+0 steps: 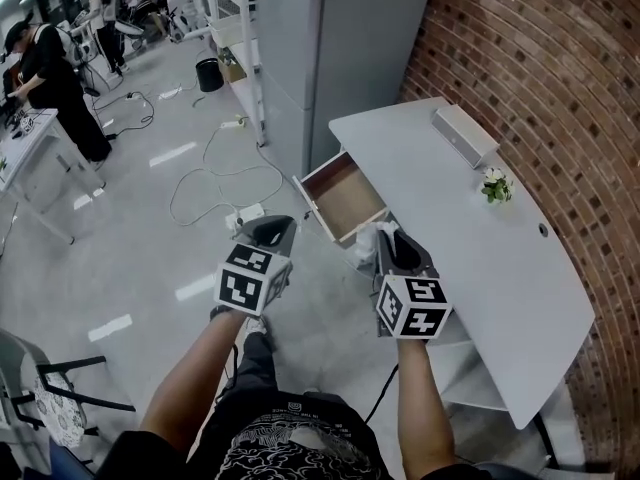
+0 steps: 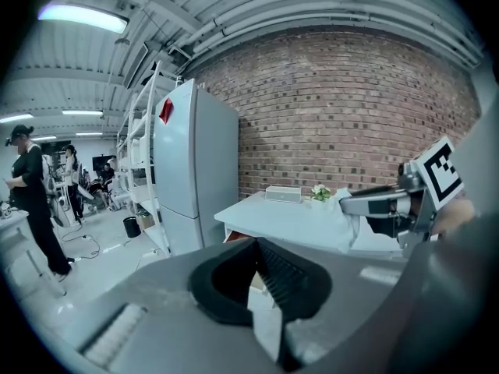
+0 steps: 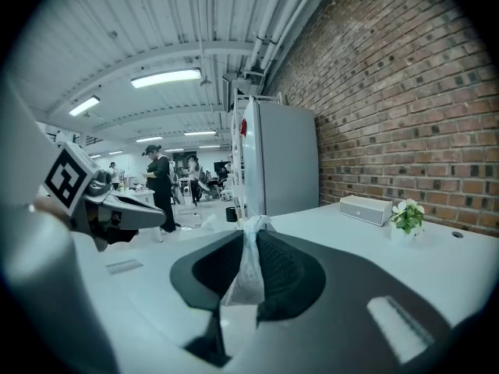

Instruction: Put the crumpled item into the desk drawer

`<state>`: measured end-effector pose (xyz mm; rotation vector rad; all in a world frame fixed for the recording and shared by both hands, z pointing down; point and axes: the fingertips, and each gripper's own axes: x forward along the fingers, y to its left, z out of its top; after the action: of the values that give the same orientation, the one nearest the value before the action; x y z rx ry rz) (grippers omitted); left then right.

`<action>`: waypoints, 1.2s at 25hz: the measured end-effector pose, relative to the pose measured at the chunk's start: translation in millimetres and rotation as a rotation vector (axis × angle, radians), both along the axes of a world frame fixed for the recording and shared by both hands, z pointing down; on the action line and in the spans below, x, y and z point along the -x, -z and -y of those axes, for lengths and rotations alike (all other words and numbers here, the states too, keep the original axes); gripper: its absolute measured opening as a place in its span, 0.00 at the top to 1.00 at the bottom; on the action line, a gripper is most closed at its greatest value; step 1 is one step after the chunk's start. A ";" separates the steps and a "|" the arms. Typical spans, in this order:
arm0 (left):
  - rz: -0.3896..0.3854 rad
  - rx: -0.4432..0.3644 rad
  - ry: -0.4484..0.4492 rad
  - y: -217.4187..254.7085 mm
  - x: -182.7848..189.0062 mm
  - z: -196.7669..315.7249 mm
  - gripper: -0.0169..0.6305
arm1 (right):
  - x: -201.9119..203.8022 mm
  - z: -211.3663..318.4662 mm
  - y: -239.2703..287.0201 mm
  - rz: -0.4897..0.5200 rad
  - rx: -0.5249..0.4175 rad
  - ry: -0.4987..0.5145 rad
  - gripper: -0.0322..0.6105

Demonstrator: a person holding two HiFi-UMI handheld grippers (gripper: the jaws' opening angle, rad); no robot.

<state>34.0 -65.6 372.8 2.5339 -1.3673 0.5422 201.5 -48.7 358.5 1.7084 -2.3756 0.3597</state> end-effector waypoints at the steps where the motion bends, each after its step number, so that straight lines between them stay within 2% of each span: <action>1: -0.001 0.004 -0.009 0.4 -0.2 5.9 0.97 | 0.9 5.6 -0.7 -0.002 0.002 -0.006 0.86; 30: -0.071 0.120 -0.253 -24.3 33.3 185.8 0.97 | 55.0 151.7 -15.0 -0.057 0.130 -0.230 0.86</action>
<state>0.7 -251.5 397.1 2.6148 -0.9654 0.5538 146.5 -200.3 373.5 1.9066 -2.0717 0.4824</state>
